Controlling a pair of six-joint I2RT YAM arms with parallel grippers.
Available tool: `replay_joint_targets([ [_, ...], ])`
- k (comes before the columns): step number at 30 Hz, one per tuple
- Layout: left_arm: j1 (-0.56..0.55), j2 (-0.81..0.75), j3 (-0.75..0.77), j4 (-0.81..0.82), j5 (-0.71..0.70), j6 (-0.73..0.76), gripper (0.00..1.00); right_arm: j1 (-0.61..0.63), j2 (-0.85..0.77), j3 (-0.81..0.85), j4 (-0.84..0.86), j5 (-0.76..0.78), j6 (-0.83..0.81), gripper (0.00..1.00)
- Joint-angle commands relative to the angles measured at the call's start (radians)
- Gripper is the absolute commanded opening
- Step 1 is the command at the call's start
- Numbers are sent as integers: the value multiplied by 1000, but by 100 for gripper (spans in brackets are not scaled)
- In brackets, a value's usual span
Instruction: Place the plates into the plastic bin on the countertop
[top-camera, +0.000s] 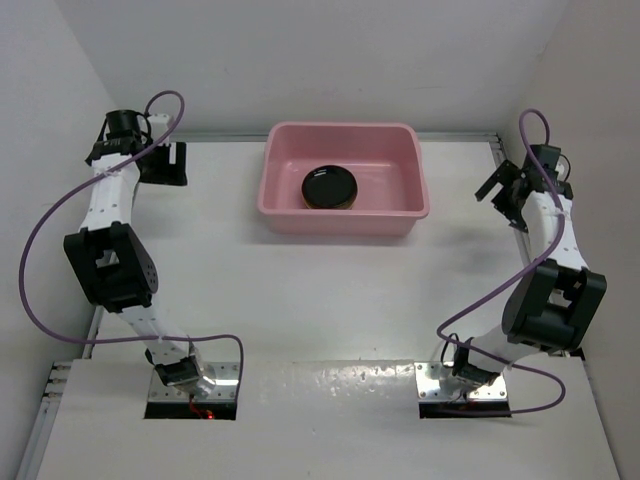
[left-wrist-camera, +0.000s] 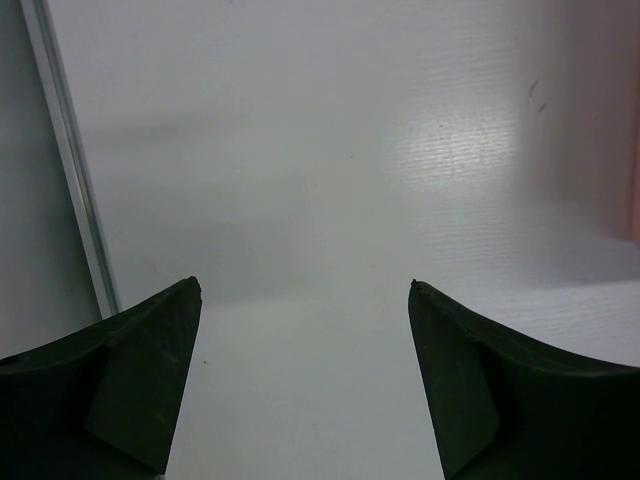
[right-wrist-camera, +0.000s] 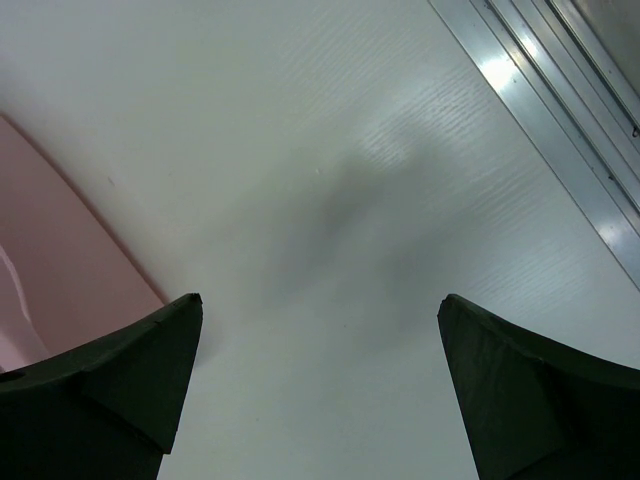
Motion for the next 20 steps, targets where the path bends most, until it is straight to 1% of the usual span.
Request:
replay_joint_targets([
  [1, -12, -42, -4, 5, -6, -5, 86, -5, -35, 27, 58, -30, -26, 100],
  [8, -12, -33, -13, 5, 12, -14, 86, -5, -51, 19, 87, -73, -46, 100],
  [16, -12, -15, -13, 5, 22, -33, 86, -4, -53, 30, 101, -76, -62, 100],
  [19, -21, -15, -4, 5, 31, -33, 86, 4, -76, -5, 135, -98, -79, 100],
  [20, -21, -15, -4, 5, 31, -33, 86, 8, -100, -36, 195, -102, -116, 100],
])
